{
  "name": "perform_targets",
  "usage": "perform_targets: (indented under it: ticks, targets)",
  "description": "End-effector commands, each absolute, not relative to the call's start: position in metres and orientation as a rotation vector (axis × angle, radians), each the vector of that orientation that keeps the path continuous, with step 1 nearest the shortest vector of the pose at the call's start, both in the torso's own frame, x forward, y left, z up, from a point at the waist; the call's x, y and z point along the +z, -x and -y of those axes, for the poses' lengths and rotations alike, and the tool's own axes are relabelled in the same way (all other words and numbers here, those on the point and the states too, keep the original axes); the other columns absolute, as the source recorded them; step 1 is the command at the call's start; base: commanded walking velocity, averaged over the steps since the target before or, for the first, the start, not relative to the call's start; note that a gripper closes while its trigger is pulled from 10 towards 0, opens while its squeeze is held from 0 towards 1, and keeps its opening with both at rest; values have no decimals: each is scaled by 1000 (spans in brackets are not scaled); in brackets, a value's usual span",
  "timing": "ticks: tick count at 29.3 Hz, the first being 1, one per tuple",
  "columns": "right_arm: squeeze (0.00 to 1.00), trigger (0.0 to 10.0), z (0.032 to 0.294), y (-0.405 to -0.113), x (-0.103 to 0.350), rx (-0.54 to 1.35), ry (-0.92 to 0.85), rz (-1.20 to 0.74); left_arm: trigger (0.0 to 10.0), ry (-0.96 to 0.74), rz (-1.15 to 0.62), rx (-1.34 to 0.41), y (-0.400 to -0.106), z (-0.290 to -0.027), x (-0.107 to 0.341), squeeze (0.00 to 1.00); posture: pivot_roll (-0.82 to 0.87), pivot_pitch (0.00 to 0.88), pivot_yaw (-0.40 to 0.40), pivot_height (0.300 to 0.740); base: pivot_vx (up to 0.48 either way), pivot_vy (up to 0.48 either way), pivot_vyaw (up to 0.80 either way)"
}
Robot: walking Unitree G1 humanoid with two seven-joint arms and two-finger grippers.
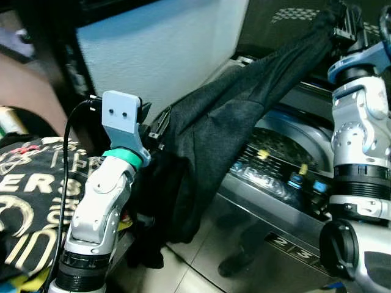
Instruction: Clothes washing
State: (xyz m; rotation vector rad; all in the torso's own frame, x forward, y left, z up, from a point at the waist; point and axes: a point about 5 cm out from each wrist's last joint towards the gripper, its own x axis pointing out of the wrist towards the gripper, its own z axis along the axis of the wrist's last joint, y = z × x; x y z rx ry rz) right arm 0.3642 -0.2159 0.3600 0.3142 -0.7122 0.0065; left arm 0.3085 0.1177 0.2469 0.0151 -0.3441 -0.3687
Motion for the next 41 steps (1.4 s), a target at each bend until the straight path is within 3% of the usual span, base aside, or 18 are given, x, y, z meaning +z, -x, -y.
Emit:
perform_targets:
  ticks: [1,21,27,29,30,31,32,33,34,36,37,38,40,41]
  targets:
    - [0,10000,228,-354,376,-42,-314,800,10000,-24,339,-366,-308,-118,246,0,48,0,12,740,0,0,-800]
    - [0,10000,192,-361,369,87,-315,741,10000,2,331,-328,-306,-123,243,0,52,9,-8,740,0,0,-800]
    - [0,10000,152,-366,351,294,-226,612,10000,0,331,-314,-305,-125,242,0,46,17,-14,740,0,0,0]
    - [0,10000,118,-369,334,494,-113,454,10000,1,333,-306,-306,-126,242,0,44,14,-16,740,0,0,0]
    - [0,10000,118,-369,334,494,-113,454,10000,1,333,-306,-306,-126,242,0,44,14,-16,740,0,0,0]
    - [0,10000,93,-371,331,624,-8,382,10000,5,335,-305,-306,-125,243,0,35,17,-8,740,0,0,0]
    - [0,10000,74,-374,355,695,30,442,10000,10,334,-310,-307,-124,243,0,25,15,5,740,0,0,0]
    - [0,10000,74,-374,355,695,30,442,10000,10,334,-310,-307,-124,243,0,25,15,5,740,0,0,0]
    - [0,10000,72,-372,415,636,24,650,10000,5,331,-320,-308,-121,242,0,29,16,7,740,0,0,0]
    - [0,10000,76,-356,481,539,-40,902,10000,-3,326,-332,-309,-119,241,0,29,16,7,740,0,0,0]
    - [0,10000,114,-335,532,373,-148,1076,10000,-3,329,-329,-308,-119,242,0,49,23,-13,740,0,0,0]
    - [0,10000,114,-335,532,373,-148,1076,10000,-3,329,-329,-308,-119,242,0,49,23,-13,740,0,0,0]
    - [0,10000,168,-299,581,154,-237,1263,10000,2,329,-312,-306,-121,242,0,57,24,-25,740,0,0,0]
    - [0,10000,168,-299,581,154,-237,1263,10000,2,329,-312,-306,-121,242,0,57,24,-25,740,0,0,0]
